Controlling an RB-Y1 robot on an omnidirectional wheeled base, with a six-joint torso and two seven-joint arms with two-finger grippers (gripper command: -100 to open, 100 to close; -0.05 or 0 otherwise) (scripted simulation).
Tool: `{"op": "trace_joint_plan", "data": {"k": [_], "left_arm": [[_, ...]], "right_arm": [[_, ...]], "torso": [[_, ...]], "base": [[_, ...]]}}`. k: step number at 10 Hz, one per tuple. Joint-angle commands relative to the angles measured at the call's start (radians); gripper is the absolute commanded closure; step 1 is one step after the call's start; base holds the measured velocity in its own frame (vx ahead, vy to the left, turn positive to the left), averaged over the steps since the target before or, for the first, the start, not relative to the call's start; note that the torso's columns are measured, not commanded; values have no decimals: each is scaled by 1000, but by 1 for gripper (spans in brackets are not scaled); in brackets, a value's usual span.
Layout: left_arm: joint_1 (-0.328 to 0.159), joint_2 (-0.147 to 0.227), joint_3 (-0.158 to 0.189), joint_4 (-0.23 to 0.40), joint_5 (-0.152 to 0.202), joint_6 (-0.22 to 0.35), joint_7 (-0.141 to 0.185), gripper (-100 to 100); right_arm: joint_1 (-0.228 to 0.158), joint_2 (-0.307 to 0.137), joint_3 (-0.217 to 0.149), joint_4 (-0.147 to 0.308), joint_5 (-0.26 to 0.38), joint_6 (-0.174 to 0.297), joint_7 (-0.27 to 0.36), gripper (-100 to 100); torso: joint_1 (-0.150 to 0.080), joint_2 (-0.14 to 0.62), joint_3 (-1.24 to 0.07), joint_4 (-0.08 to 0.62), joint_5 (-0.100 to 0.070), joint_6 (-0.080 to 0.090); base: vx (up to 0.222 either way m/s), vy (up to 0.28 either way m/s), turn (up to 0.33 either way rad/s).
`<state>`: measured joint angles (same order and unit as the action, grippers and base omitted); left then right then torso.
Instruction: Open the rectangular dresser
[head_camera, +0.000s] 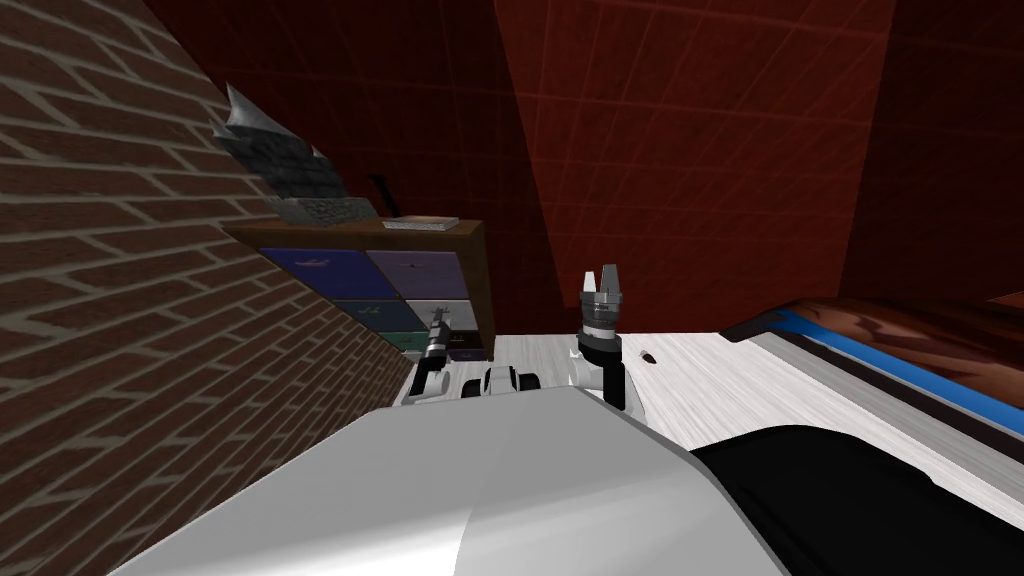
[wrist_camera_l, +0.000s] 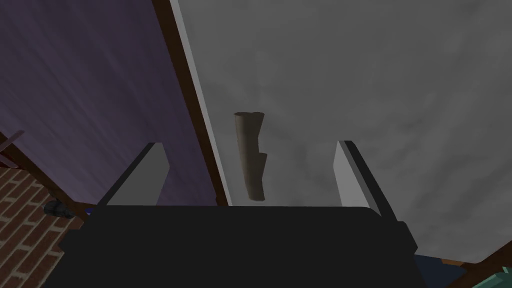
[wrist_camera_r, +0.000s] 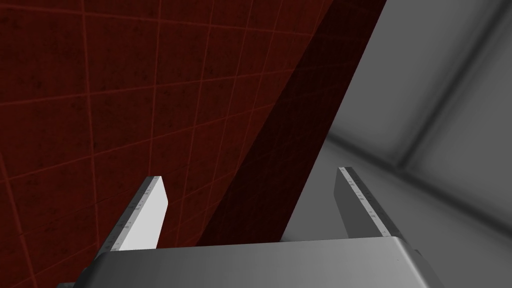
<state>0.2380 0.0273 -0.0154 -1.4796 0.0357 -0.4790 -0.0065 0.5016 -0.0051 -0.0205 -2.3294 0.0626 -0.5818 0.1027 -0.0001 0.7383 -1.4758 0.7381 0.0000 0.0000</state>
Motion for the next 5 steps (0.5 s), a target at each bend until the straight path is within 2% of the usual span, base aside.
{"op": "trace_joint_plan", "data": {"k": [1,2,3,4,5], "left_arm": [[-1,-64,0,-4,0,1,0,-100],[-3,-51,1,2,0,-2,0,-100],[14,-54,-1,-16,49,-8,-48,-100],[31,-55,-2,-32,77,-15,-71,-100],[31,-55,-2,-32,98,-15,-95,-100]], "right_arm": [[0,0,0,0,0,0,0,0],[0,0,0,0,0,0,0,0],[0,0,0,0,0,0,0,0],[0,0,0,0,0,0,0,0],[0,0,0,0,0,0,0,0]], "torso": [[0,-1,-1,0,0,0],[0,-2,-1,0,0,0],[0,-1,-1,0,0,0],[1,0,0,0,0,1],[3,0,0,0,1,-1]], "base": [[0,0,0],[0,0,0],[4,17,-233],[8,50,-476],[7,42,108]]}}
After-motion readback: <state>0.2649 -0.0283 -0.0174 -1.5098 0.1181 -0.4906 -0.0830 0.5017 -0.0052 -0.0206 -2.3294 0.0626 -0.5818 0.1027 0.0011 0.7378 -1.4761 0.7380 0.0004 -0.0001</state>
